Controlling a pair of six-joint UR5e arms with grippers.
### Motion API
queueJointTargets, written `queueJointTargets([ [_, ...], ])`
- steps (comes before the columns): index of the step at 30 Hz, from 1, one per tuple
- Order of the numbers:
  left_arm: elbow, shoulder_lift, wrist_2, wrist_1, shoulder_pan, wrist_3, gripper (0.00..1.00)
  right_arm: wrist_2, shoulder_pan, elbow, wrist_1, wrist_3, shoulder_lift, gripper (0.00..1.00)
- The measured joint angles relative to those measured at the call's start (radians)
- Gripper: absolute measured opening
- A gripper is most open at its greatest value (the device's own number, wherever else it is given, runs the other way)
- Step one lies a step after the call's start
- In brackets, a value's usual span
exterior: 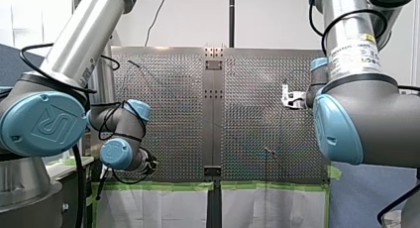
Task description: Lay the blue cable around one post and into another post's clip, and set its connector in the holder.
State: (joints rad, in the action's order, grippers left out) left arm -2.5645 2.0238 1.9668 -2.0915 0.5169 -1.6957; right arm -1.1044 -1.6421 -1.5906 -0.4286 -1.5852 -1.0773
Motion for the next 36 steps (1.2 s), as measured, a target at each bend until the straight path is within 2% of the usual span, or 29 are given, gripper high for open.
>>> queueJointTargets([
  [6, 0.000, 0.000, -0.002, -0.001, -0.002, -0.001, 1.00, -0.047, 0.004, -0.002, 0.017, -0.005, -0.046, 0.00],
  [11, 0.000, 0.000, -0.006, -0.002, -0.002, -0.003, 1.00, -0.080, 0.008, -0.025, 0.005, -0.010, -0.084, 0.00],
  [16, -0.001, 0.000, -0.009, -0.002, -0.005, -0.004, 1.00, -0.089, 0.018, -0.063, -0.031, -0.039, -0.124, 0.00],
  [20, 0.000, 0.000, -0.016, -0.003, -0.006, -0.003, 1.00, -0.089, 0.031, -0.101, -0.070, -0.071, -0.163, 0.00],
  [23, 0.000, 0.000, -0.018, -0.003, -0.006, -0.004, 1.00, -0.088, 0.042, -0.114, -0.094, -0.087, -0.181, 0.00],
  [30, 0.000, 0.000, -0.019, -0.004, -0.006, -0.004, 1.00, -0.085, 0.069, -0.119, -0.155, -0.125, -0.186, 0.00],
  [36, 0.000, 0.000, -0.023, -0.004, -0.006, -0.004, 1.00, -0.083, 0.091, -0.119, -0.181, -0.142, -0.182, 0.00],
])
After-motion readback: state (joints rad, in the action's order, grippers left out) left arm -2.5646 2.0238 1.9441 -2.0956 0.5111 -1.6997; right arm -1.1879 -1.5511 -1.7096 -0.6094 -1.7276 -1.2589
